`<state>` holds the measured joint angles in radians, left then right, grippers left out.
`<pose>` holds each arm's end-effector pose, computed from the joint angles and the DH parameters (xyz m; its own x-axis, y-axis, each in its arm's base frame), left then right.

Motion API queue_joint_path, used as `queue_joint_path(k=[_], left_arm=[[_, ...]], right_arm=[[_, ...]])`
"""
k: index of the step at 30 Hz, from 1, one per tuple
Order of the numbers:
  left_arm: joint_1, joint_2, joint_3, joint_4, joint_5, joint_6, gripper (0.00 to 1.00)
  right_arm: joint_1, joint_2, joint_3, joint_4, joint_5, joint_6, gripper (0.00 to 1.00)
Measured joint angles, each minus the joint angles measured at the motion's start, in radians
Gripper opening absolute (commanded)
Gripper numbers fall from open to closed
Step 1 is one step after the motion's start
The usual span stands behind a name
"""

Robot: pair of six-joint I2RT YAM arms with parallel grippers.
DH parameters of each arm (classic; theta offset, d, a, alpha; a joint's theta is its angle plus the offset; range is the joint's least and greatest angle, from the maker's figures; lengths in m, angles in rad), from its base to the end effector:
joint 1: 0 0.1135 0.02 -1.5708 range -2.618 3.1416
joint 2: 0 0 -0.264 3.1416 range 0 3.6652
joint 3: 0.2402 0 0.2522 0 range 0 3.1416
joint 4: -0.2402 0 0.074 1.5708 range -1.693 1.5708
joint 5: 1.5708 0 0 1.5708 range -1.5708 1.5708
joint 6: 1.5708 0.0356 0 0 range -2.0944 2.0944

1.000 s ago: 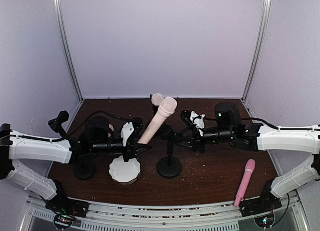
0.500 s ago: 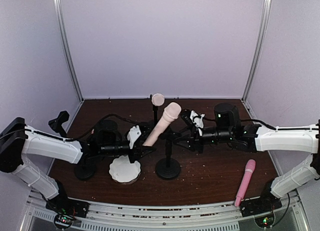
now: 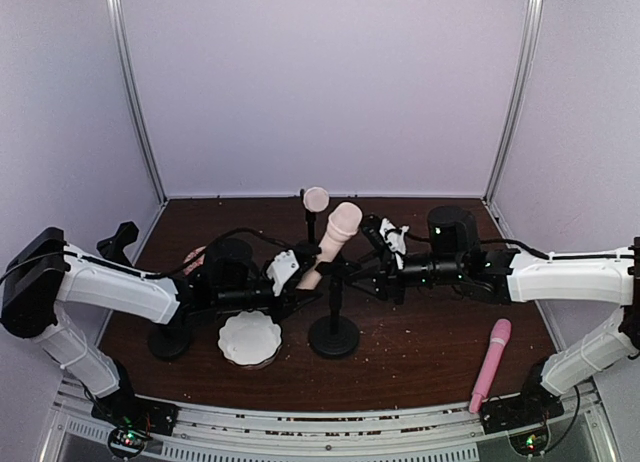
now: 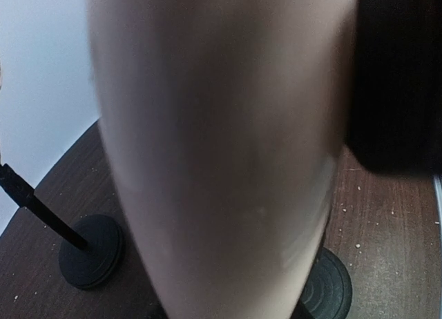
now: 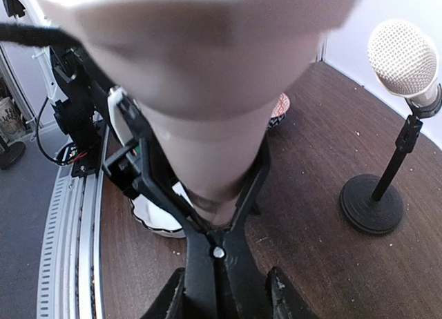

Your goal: Attach the microphones to the stand

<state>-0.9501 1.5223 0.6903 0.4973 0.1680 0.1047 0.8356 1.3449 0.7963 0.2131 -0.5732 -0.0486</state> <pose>0.1810 -0.2634 0.2007 -0.0966 0.3123 -0.9451 0.9090 0.4146 0.0441 0.1864 0.2349 0.2600 -0.1736 -0.2528 -0.9518 -0.9762 0.1716 0.1325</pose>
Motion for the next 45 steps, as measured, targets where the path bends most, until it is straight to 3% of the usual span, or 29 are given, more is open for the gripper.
queue_joint_path(k=[6, 21, 36, 45], left_arm=[[-0.021, 0.056, 0.072, -0.012, -0.031, 0.008, 0.0], [-0.024, 0.053, 0.084, -0.036, -0.058, 0.008, 0.0], [-0.054, -0.009, -0.033, -0.037, -0.106, 0.005, 0.0], [-0.055, -0.029, 0.019, -0.161, -0.168, 0.058, 0.0]], right_arm=[[-0.002, 0.002, 0.0, 0.001, 0.018, 0.012, 0.24], [-0.002, 0.0, 0.015, -0.028, 0.035, 0.017, 0.28], [0.01, -0.005, 0.019, -0.059, 0.003, -0.01, 0.27], [-0.003, -0.004, 0.056, -0.132, 0.002, -0.032, 0.3]])
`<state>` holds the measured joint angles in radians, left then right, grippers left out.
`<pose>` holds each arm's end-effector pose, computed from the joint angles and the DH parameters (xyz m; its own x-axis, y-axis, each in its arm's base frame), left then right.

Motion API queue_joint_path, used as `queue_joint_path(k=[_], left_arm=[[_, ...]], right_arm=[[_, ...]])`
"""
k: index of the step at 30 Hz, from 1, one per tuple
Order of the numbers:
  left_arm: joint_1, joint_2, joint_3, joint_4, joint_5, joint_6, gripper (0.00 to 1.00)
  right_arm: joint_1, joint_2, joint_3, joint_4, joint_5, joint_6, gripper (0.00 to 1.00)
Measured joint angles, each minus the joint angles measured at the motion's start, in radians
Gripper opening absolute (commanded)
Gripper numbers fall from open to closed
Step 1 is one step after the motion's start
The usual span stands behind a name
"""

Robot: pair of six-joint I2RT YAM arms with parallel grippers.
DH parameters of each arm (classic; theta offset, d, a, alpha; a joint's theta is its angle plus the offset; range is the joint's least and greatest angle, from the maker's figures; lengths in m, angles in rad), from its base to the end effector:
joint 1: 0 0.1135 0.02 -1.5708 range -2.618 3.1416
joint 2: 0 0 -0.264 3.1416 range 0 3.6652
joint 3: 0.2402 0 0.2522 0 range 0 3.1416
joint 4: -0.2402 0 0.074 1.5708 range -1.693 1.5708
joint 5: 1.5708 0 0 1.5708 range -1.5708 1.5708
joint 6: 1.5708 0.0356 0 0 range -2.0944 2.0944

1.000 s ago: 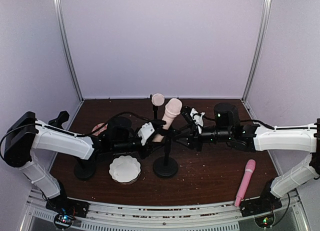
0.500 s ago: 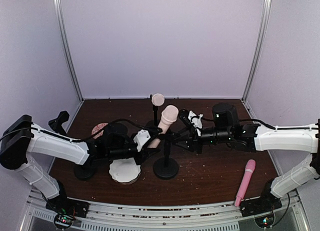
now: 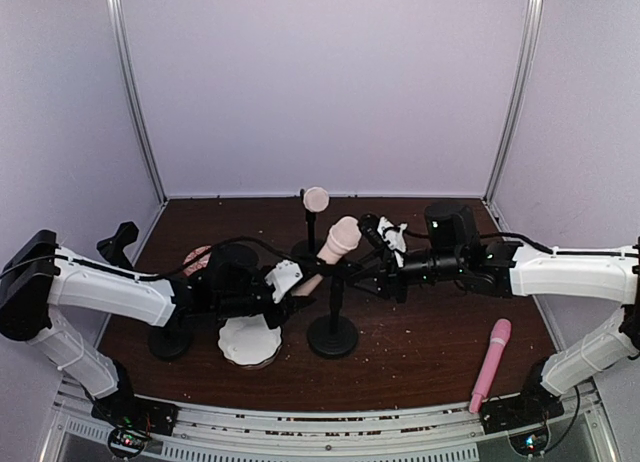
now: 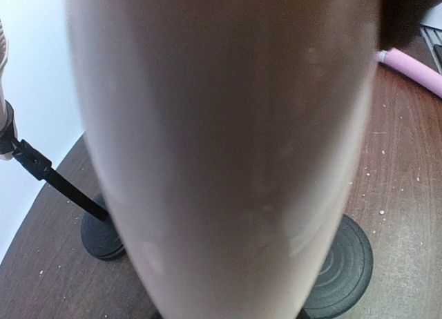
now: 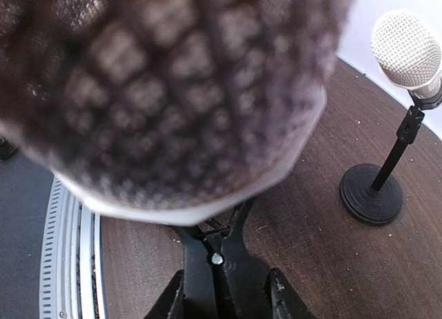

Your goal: Attach the microphones to the stand

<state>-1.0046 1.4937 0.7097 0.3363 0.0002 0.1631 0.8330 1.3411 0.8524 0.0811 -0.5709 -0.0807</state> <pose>0.1686 -0.2652 0.1988 -0.0921 0.4476 -0.8895 0.8706 0.4698 0.1463 0.1874 0.2348 0.2673 -0.1887 -0.3084 -0.9324 -0.9747 0.1746 0.1395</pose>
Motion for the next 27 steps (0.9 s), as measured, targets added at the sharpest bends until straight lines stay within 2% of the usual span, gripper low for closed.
queue_joint_path(k=[4, 9, 13, 16, 18, 20, 23, 27], left_arm=[[0.0, -0.007, 0.007, -0.027, -0.011, 0.008, 0.0], [-0.009, -0.004, 0.023, -0.045, -0.014, 0.029, 0.0], [-0.014, -0.004, 0.024, -0.045, -0.016, 0.026, 0.03], [-0.015, -0.004, 0.024, -0.044, -0.018, 0.025, 0.16], [-0.016, -0.004, 0.024, -0.044, -0.021, 0.02, 0.32], [-0.018, -0.004, 0.024, -0.044, -0.023, 0.014, 0.43], [-0.025, -0.01, 0.023, -0.047, -0.021, 0.011, 0.52], [-0.049, -0.046, 0.015, -0.06, -0.002, 0.016, 0.6]], right_arm=[[0.0, 0.003, 0.008, -0.011, -0.001, 0.002, 0.39], [0.003, 0.007, 0.015, 0.021, -0.017, 0.024, 0.59], [0.006, 0.008, 0.017, 0.028, -0.028, 0.043, 0.64], [0.006, 0.007, 0.017, 0.028, -0.03, 0.051, 0.64], [0.006, 0.007, 0.016, 0.028, -0.031, 0.054, 0.65], [0.006, 0.007, 0.016, 0.028, -0.031, 0.056, 0.65], [0.008, 0.007, 0.016, 0.031, -0.031, 0.059, 0.67], [0.014, 0.007, 0.016, 0.031, -0.031, 0.062, 0.69]])
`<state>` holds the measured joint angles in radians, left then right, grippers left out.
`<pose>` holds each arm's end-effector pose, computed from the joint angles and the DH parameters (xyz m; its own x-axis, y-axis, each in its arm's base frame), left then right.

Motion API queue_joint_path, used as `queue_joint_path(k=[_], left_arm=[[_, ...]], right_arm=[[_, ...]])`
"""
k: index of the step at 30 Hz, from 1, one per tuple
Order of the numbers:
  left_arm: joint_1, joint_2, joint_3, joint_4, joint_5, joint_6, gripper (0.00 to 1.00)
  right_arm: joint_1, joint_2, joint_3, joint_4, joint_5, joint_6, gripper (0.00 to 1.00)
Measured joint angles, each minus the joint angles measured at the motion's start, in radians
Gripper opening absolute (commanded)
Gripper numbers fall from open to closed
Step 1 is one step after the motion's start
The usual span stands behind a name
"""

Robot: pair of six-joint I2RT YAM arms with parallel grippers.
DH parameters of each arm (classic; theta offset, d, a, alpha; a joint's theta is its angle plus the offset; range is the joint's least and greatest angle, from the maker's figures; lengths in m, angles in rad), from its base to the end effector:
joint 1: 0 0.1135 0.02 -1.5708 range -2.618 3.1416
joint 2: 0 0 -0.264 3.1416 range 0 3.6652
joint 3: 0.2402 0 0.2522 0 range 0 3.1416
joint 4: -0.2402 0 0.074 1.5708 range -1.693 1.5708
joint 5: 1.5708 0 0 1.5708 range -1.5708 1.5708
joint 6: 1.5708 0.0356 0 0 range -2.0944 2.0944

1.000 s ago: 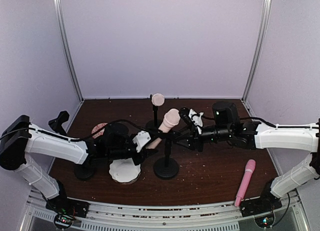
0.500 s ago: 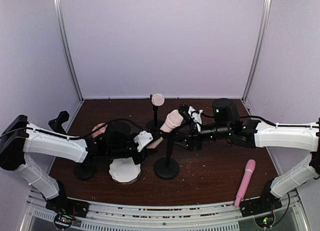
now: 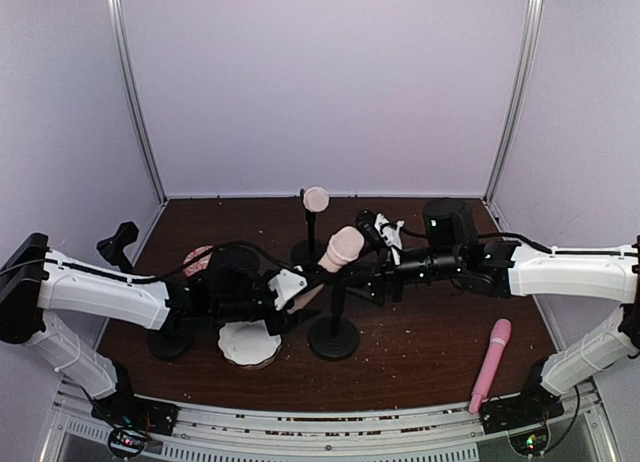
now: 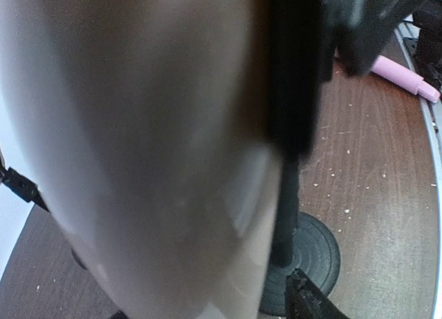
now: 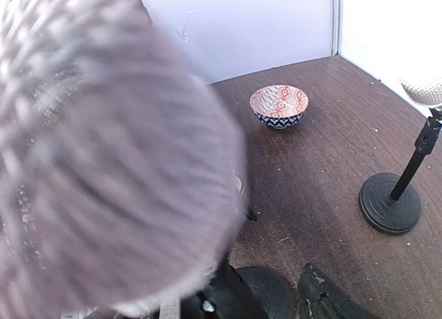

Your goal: Attach the microphones to the stand

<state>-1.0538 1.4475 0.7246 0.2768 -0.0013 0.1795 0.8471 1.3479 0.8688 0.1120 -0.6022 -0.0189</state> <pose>0.1532 -0.2693 0.2111 -0.0547 0.4575 -0.8875 0.8928 0.4204 0.1616 0.1856 0.2405 0.2742 -0.2193 -0.2717 -0.9370 -0.9720 0.1444 0.1856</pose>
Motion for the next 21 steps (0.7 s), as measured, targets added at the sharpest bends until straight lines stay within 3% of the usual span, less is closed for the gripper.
queue_joint_path(k=[9, 15, 21], left_arm=[[-0.005, -0.086, 0.047, -0.045, 0.068, -0.002, 0.64], [-0.005, -0.095, 0.161, -0.104, 0.107, -0.005, 0.69], [-0.005, -0.079, 0.362, -0.231, 0.15, -0.002, 0.68]], right_arm=[[0.001, -0.021, -0.005, -0.004, 0.001, 0.0, 0.73], [-0.001, -0.043, -0.017, -0.013, 0.008, -0.004, 0.73], [-0.002, -0.068, -0.054, -0.019, 0.024, -0.014, 0.75]])
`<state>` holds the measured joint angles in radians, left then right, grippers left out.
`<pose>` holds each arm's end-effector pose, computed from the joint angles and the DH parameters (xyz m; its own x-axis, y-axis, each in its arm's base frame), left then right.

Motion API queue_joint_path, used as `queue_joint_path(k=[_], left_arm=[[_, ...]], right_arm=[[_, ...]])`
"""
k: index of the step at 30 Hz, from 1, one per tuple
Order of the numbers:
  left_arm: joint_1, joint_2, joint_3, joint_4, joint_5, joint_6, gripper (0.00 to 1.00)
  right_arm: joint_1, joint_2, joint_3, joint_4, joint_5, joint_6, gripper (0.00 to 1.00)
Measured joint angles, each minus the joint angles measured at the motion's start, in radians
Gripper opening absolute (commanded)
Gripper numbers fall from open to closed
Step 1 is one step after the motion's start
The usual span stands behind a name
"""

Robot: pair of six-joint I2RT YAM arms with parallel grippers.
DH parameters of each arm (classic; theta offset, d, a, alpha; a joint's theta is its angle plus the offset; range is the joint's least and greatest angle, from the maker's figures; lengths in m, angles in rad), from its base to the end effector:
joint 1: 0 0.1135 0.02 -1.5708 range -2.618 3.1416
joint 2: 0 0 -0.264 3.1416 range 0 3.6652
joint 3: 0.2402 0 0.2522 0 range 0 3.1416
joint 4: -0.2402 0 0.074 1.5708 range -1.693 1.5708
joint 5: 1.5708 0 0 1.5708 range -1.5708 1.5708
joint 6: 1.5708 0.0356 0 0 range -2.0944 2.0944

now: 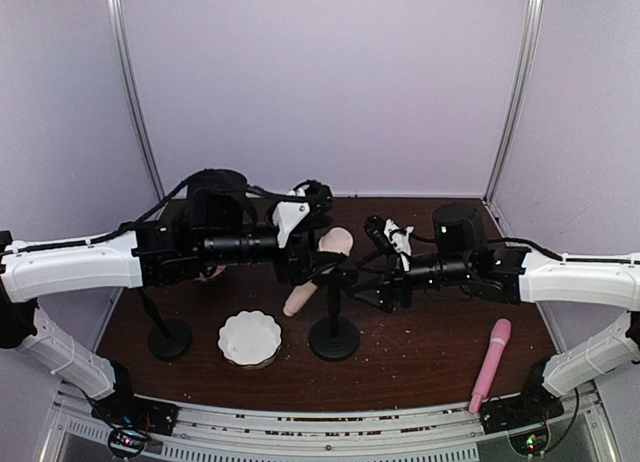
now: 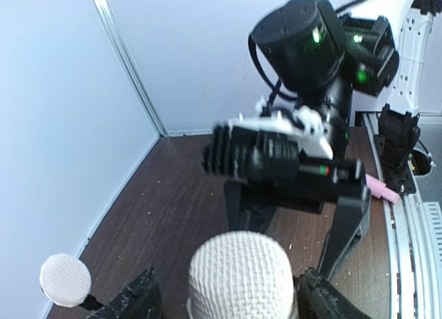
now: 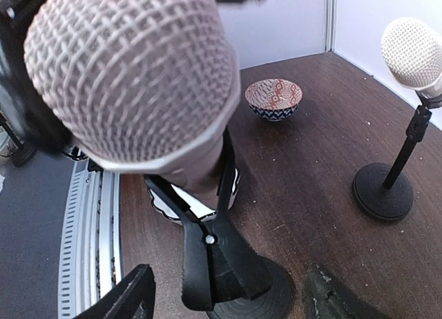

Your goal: Attach the microphones to the stand

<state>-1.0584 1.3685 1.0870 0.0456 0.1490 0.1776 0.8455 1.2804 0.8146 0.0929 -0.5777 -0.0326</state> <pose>0.1548 -0.2860 0.3362 0.0520 0.2639 -0.9631 0.9383 0.3174 0.1376 0.1758 0.2276 0.2722 -0.2101 -0.2782 -0.9373 -0.9716 0.1662 0.1685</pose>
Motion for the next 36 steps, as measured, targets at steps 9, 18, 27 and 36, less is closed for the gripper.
queue_joint_path(k=[9, 18, 27, 36], left_arm=[[0.005, 0.106, 0.235, -0.234, 0.098, 0.025, 0.65], [0.025, 0.126, 0.28, -0.389, 0.148, 0.046, 0.55], [0.037, 0.132, 0.304, -0.428, 0.187, 0.058, 0.3], [0.056, 0.146, 0.317, -0.437, 0.241, 0.06, 0.1]], right_arm=[[-0.003, -0.005, -0.059, 0.043, 0.017, -0.012, 0.76], [-0.024, 0.013, -0.086, 0.158, -0.009, 0.006, 0.74], [-0.027, 0.069, -0.084, 0.198, -0.08, 0.006, 0.71], [-0.027, 0.079, -0.081, 0.247, -0.114, 0.011, 0.71]])
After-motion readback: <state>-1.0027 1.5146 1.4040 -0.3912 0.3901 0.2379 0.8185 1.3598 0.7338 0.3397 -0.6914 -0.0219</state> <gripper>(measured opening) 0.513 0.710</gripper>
